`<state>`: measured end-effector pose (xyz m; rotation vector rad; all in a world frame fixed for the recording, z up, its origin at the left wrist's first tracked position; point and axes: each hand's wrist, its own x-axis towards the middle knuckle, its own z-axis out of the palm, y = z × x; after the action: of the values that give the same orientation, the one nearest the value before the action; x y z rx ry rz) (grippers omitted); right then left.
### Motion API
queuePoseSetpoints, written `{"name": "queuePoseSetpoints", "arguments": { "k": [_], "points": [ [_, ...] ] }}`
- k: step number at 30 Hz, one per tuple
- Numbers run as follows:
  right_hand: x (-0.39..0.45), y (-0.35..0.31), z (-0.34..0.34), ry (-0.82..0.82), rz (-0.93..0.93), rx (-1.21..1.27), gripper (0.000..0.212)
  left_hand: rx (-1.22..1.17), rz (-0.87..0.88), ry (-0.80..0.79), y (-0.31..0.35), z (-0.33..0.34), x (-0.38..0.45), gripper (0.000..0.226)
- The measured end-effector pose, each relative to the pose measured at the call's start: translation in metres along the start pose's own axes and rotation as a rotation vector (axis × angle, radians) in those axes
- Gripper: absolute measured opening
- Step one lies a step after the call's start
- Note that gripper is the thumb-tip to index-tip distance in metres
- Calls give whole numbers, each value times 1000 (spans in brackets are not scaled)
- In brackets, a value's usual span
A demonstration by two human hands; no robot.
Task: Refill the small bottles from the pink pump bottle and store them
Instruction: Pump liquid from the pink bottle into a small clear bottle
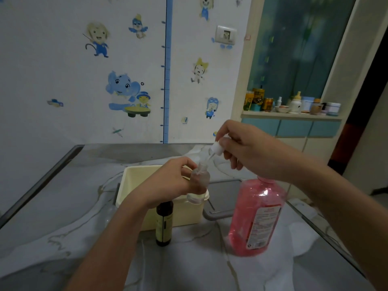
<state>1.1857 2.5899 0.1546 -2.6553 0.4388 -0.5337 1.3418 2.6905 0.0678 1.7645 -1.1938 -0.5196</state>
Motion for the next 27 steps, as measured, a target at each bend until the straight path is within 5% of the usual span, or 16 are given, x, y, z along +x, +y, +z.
{"name": "queuePoseSetpoints", "arguments": {
  "k": [12,27],
  "points": [
    [17,-3,-5,27,-18,-238,14,22,8,-3,4,0,-2,48],
    [29,0,15,-158,-46,-346,17,-1,40,11,8,-1,-5,44]
  ]
}}
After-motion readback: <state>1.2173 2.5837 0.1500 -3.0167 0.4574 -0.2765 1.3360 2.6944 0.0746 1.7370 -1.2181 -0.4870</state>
